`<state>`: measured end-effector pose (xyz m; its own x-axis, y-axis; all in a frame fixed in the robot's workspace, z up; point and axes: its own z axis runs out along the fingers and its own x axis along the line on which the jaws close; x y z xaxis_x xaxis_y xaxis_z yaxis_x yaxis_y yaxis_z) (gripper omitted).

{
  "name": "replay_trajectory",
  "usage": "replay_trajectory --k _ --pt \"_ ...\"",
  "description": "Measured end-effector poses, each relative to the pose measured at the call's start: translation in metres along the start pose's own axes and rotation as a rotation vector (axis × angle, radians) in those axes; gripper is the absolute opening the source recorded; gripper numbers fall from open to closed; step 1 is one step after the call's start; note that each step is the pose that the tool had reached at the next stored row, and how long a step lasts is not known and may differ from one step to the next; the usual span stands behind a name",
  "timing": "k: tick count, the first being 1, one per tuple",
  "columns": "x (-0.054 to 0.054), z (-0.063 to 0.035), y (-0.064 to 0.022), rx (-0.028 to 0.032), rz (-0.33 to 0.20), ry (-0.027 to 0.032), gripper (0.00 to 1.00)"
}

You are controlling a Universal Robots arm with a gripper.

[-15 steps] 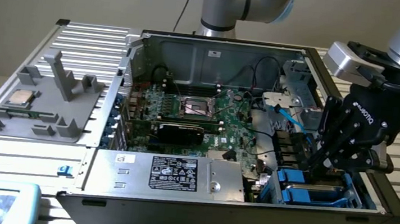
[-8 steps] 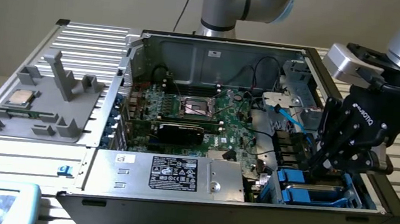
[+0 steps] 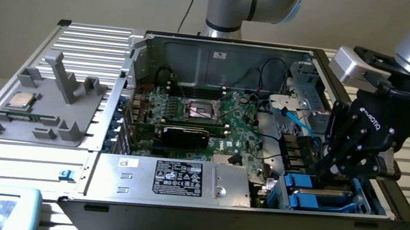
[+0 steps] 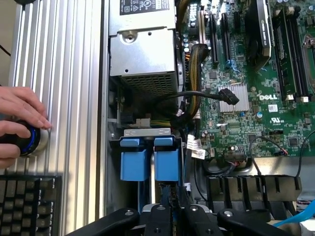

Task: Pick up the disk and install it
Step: 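Insert the second disk wire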

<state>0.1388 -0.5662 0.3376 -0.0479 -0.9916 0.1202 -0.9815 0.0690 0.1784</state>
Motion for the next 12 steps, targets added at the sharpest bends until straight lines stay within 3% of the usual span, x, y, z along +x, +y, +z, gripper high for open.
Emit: replay_trajectory --k 12 --pt "-0.0004 0.0036 -0.0006 0.0001 0.000 -0.0001 0.15"
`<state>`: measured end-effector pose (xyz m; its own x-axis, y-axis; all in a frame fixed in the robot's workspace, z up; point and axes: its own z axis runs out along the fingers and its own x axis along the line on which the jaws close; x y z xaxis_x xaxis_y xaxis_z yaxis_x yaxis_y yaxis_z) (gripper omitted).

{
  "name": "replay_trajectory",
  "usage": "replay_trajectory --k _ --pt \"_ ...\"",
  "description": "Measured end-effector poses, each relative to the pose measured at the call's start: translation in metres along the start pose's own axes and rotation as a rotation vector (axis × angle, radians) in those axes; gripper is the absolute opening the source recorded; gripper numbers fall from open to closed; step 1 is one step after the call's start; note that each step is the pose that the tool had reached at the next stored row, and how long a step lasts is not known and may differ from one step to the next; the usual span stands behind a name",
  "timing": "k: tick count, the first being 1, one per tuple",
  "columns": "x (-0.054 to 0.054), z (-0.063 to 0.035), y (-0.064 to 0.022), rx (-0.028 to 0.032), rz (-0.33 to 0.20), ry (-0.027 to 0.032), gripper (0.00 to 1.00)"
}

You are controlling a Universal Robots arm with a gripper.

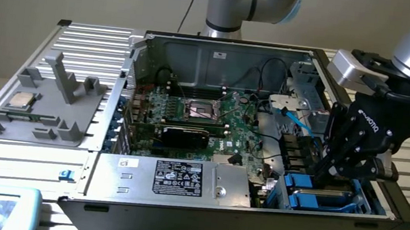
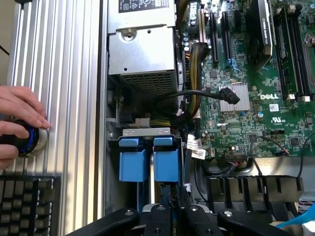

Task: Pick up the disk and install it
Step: 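Insert the second disk wire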

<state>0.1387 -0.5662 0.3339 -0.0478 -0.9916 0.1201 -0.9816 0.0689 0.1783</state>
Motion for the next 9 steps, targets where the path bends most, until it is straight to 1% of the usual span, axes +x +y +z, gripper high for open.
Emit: replay_trajectory --k 9 --pt "-0.0001 0.0010 -0.0003 0.0000 0.000 -0.0001 0.15"
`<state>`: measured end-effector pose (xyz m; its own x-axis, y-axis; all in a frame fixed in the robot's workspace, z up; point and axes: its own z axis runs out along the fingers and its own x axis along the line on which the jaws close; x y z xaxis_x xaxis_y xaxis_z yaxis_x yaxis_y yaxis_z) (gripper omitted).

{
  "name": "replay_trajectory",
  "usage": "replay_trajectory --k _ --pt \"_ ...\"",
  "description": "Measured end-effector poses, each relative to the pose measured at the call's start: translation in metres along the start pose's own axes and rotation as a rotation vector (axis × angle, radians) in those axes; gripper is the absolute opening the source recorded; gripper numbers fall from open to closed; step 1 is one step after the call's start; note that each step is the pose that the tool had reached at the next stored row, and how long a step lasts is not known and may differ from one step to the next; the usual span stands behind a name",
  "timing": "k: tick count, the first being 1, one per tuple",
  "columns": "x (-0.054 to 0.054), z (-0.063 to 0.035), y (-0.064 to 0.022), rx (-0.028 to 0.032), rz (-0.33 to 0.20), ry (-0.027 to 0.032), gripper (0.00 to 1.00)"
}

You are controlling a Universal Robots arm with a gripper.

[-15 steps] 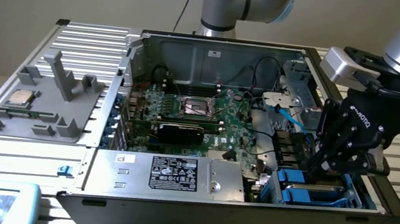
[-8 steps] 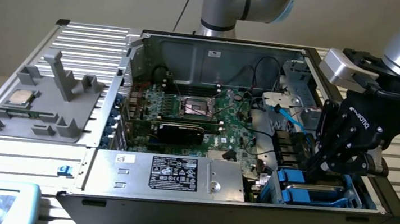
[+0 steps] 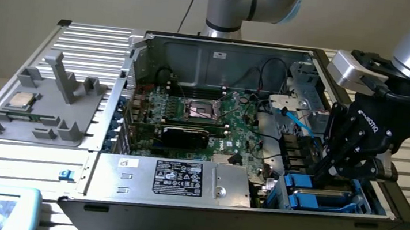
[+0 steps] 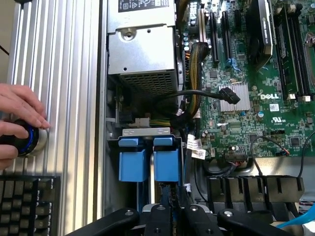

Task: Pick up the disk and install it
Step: 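Insert the second disk wire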

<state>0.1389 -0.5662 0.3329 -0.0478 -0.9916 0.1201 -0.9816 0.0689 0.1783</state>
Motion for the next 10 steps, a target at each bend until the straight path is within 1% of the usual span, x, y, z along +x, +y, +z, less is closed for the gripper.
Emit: replay_trajectory --k 1,3,4,5,6,8,10 --pt "0.000 0.0000 0.0000 0.0001 0.000 -0.0004 0.17" --pt "0.000 -0.0011 0.0002 -0.0001 0.000 -0.0004 0.17" --pt "0.000 -0.0023 0.0004 0.0000 0.000 -0.0001 0.24" --pt "0.000 -0.0039 0.0007 0.0000 0.000 -0.0002 0.24" --pt "0.001 -0.0065 0.0012 -0.0001 0.000 -0.0001 0.24" --pt "0.002 -0.0155 0.0029 0.0000 0.000 0.0008 0.24" --pt "0.002 -0.0239 0.0042 0.0002 0.001 0.0042 0.24"
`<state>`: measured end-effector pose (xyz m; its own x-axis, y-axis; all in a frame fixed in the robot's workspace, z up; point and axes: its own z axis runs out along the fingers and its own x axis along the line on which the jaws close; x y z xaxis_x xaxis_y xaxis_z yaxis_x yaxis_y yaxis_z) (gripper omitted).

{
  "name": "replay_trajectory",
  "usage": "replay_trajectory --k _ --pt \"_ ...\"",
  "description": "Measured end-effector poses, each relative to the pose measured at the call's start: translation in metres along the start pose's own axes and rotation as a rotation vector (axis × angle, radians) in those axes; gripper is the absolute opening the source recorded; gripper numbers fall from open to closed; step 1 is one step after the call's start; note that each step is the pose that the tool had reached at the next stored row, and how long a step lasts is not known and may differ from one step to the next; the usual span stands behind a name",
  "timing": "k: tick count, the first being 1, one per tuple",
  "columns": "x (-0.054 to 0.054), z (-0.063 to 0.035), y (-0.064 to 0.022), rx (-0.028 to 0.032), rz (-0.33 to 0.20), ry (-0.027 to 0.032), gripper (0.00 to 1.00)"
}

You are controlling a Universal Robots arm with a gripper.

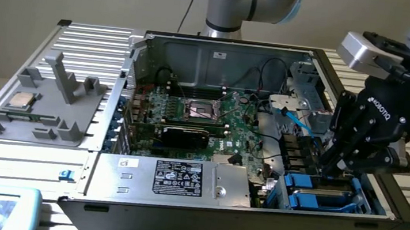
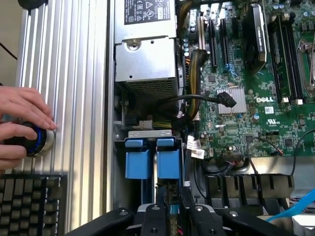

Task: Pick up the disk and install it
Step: 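Insert the second disk wire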

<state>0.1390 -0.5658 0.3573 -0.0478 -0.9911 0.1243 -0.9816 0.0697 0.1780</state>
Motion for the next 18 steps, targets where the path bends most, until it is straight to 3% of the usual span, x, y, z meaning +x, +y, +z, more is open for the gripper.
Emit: replay_trajectory --k 3,8,18 --pt "0.000 -0.0095 -0.0006 0.0003 0.001 0.0070 0.24" --pt "-0.001 -0.0176 -0.0041 0.0007 0.003 0.0137 0.24" --pt "-0.003 -0.0189 -0.0067 0.0001 0.002 0.0145 0.24"
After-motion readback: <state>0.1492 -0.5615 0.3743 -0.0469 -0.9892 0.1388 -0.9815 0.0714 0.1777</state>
